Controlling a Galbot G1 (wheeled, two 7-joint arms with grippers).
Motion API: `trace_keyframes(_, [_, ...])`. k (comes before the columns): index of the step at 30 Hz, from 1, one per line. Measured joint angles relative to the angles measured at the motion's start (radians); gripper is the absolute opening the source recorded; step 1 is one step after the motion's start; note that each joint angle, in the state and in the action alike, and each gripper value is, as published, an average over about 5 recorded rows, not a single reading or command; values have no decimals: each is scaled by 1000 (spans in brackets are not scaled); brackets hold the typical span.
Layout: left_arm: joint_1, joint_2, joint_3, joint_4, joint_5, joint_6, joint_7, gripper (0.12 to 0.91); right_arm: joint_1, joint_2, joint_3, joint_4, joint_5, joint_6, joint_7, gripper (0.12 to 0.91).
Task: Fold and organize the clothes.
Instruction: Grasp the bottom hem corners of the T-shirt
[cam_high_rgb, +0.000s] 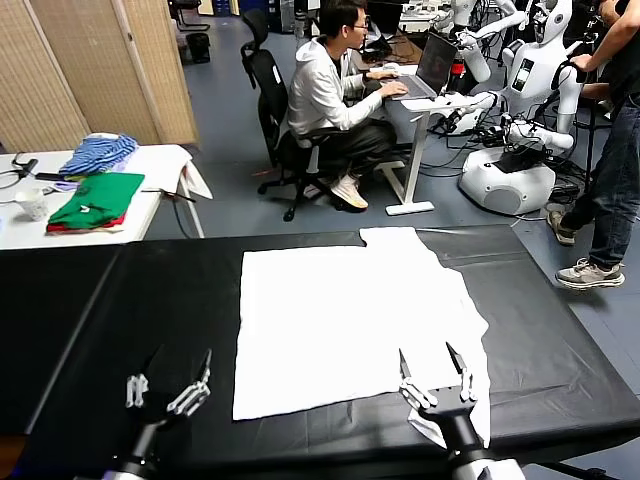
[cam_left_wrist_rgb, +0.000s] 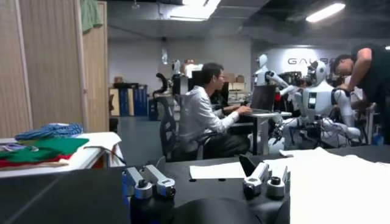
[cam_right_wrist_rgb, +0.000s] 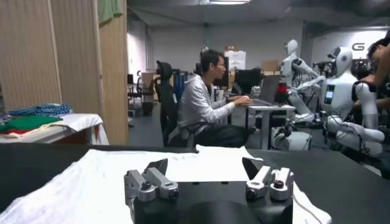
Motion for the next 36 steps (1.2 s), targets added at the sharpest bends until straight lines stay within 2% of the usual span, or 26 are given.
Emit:
trace_keyframes(2, [-2,3,3,-6,-2,17,3,907,-5,0,8,10,24,-24,15,907])
trace_keyframes(7, [-23,14,14,-34,-37,119,37,907,-26,1,48,42,116,-87,73,907])
trace_keyframes(13, [-38,23,47,-61,-35,247,23,907,-68,8,73,73,162,-168,149,907])
trace_keyframes(17, [-30,34,74,-68,3,288,15,907,-102,11,86,86,175,-223,177,907])
trace_keyframes(21, [-8,49,106,-85,-4,326,22,907,-127,6,101,92,205,-277,203,907])
trace_keyframes(24, [10,59,132,-104,-19,366,13,907,-133,4,108,97,247,-311,213,907])
trace_keyframes(29, [20,68,177,-113,7,432,-14,907,-134,6,109,89,268,-304,202,907])
trace_keyframes(36, [31,66,206,-92,8,440,-44,907,-141,4,126,82,308,-281,201,907])
